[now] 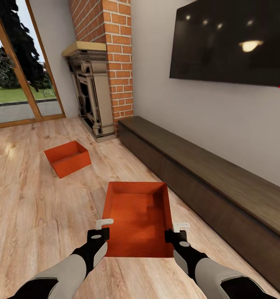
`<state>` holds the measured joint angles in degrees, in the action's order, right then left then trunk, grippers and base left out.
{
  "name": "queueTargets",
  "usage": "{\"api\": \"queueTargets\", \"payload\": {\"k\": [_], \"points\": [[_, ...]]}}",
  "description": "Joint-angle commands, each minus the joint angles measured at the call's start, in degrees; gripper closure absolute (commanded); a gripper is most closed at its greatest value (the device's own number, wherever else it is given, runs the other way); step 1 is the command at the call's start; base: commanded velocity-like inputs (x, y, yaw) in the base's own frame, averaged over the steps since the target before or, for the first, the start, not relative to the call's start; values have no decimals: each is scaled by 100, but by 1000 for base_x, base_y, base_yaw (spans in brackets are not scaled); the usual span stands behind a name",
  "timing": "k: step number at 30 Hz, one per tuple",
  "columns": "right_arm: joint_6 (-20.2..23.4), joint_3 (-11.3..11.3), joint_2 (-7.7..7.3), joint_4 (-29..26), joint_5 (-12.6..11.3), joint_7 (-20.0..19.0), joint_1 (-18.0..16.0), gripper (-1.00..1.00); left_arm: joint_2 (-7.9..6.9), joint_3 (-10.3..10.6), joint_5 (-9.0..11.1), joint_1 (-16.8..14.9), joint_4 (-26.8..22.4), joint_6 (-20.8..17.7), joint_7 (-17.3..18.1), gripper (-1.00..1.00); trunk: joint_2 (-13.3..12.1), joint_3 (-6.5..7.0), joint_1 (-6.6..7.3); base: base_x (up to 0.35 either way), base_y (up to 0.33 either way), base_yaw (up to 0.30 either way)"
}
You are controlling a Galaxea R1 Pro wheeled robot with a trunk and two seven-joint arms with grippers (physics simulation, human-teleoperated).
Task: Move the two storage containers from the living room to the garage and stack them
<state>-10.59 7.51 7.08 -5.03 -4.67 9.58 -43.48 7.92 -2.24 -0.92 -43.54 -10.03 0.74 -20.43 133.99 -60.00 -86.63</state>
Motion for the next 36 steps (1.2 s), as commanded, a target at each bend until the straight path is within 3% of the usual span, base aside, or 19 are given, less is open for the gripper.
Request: {"api": "queueTargets", "payload": {"k": [1,10,36], "points": [[-31,-153,-57,23,-121,184,-3,100,-1,-124,-150,-5,-24,11,-31,100,2,-2,1,0,0,0],[-31,-153,-57,22,-121,184,-3,100,7,-127,-147,-5,-21,7,-39,100,2,2,1,0,0,0],[-31,-153,-57,21,-121,184,-3,100,7,-124,-145,-5,-17,-30,-39,100,-1041,469,572,0,0,0]]}}
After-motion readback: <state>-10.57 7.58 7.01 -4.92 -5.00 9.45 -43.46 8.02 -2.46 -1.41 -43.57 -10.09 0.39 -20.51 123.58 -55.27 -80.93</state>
